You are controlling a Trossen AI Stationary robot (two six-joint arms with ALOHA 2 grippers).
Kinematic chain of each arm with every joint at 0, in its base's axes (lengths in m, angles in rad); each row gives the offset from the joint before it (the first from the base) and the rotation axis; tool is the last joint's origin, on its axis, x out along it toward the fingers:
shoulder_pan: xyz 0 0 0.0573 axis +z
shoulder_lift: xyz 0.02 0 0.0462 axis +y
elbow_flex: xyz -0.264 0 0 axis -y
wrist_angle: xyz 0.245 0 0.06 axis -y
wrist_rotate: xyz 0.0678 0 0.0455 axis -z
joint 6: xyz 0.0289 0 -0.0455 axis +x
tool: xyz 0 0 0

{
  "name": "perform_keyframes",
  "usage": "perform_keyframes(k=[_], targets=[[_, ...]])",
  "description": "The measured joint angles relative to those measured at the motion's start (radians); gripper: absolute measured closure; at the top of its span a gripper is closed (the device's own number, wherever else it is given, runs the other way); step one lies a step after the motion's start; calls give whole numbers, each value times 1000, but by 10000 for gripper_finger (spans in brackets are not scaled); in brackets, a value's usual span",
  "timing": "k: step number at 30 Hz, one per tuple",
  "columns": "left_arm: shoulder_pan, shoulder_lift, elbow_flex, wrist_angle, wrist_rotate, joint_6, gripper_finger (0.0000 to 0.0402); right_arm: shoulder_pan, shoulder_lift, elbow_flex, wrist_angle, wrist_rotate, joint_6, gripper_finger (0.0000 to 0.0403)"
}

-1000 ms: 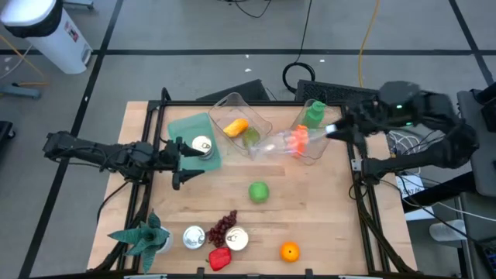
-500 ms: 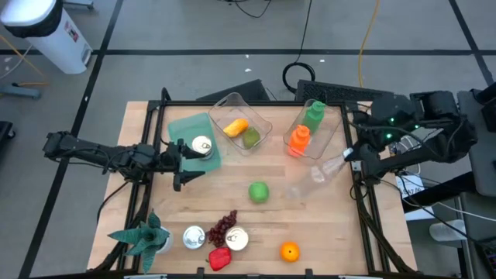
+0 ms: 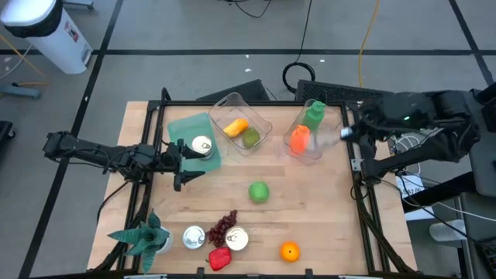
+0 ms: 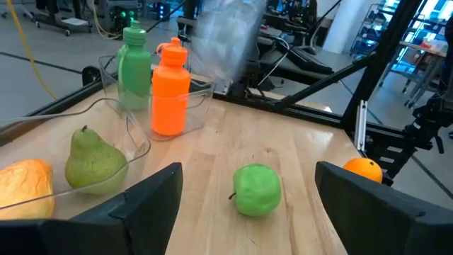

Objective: Pick & Place Food Item
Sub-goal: Put the transparent bottle into the right transparent bin

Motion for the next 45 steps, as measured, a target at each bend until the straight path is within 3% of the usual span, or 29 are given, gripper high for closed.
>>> perform_keyframes(k=[4,11,14,21,29,39,45], targets=[[0,0,0,0,0,0,84,0,3,107,51,158,-52,282],[0,0,0,-7,-4,0,83,-3,111,391,-83,263,-149,282],[0,0,0,-7,-4,3,84,-9,142,477,-78,249,-214,282],[0,0,0,-1,-15,45,91,-9,106,403,-85,-48,-342,282],[0,0,0,1,-34,83,92,-7,66,188,-80,-370,-107,282],[0,0,0,1,-32,114,88,30,-34,-153,-81,-367,111,282],[0,0,0,1,-30,98,99,40,-80,-201,-79,-322,98,282]])
